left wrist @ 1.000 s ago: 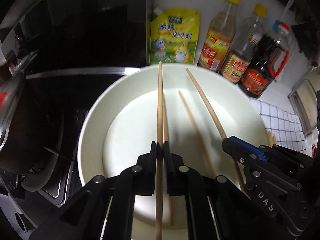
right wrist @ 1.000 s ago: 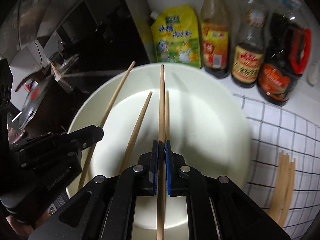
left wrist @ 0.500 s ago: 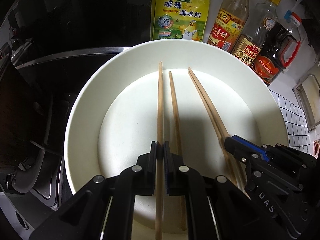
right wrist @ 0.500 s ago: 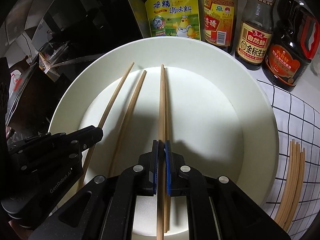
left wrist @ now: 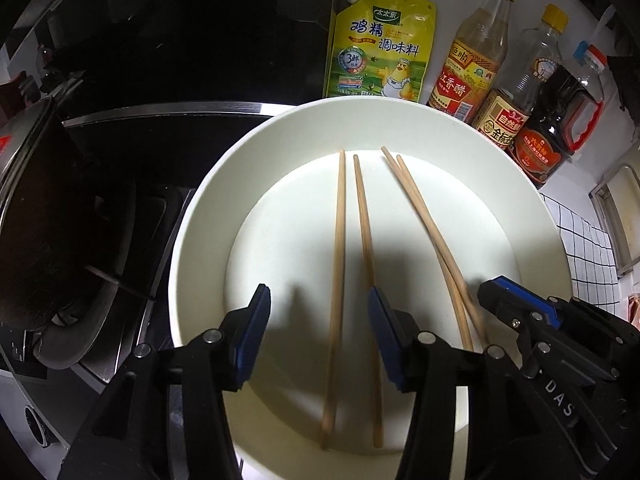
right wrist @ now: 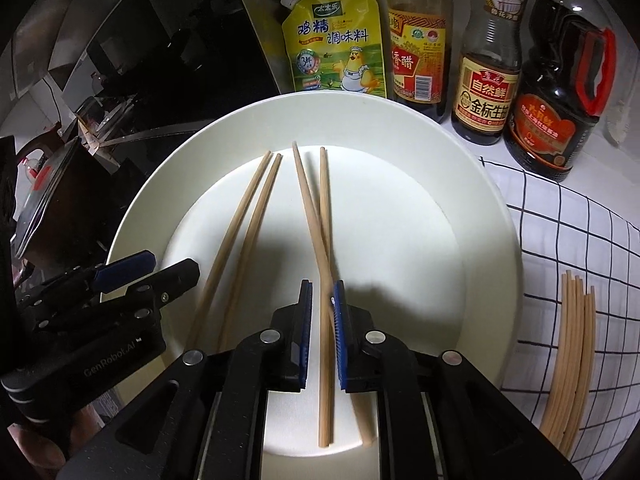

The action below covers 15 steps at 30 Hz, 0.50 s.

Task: Organize utensils
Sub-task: 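Lower both chopsticks into the white bowl and open both tools, then move both open tools back toward the chopstick bundle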

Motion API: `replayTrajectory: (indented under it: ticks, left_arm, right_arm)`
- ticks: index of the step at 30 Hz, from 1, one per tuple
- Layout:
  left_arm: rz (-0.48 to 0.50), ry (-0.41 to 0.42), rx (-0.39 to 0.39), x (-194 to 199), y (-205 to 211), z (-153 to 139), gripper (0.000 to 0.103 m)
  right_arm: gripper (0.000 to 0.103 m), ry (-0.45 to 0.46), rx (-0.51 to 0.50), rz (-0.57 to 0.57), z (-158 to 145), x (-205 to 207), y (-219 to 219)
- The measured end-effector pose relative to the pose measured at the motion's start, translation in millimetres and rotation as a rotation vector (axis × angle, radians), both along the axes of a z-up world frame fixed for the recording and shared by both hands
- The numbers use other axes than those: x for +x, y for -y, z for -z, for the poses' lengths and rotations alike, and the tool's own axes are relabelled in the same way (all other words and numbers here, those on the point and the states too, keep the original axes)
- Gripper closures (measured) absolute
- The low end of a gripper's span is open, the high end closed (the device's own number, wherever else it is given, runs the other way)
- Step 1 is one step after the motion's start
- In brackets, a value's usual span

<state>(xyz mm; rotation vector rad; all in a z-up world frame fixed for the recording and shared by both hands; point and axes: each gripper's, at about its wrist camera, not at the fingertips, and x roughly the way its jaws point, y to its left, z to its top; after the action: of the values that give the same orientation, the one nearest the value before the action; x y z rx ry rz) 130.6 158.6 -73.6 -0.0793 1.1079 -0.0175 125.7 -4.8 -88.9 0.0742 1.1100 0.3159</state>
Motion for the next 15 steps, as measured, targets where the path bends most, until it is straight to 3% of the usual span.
replayTrajectory:
  ticks: [15]
  left_arm:
    - [0.006, 0.059, 0.004, -37, 8, -33, 0.047]
  right_arm:
    - [0.087, 0.054, -0.001, 0.021, -32, -37, 17]
